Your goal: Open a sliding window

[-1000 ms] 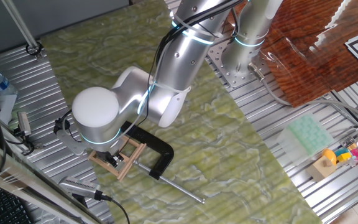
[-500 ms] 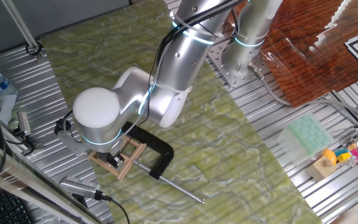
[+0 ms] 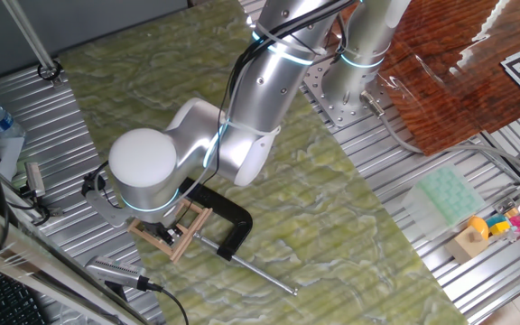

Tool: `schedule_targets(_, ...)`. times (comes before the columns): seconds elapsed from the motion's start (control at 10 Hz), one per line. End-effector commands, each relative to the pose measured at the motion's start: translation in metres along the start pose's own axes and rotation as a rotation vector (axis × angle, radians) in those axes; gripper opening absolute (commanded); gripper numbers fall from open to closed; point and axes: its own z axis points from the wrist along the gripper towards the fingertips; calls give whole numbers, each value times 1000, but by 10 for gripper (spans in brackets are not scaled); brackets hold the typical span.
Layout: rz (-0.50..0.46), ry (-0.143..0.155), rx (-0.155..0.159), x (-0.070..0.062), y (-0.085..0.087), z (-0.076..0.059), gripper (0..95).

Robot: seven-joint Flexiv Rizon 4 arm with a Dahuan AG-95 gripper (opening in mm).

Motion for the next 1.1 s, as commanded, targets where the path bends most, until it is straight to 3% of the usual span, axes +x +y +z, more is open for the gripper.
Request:
schedule_targets(0.1, 2, -1, 0, 0, 1, 0, 0)
schedule_targets(1.1, 1, -3, -15, 0, 5, -1, 0)
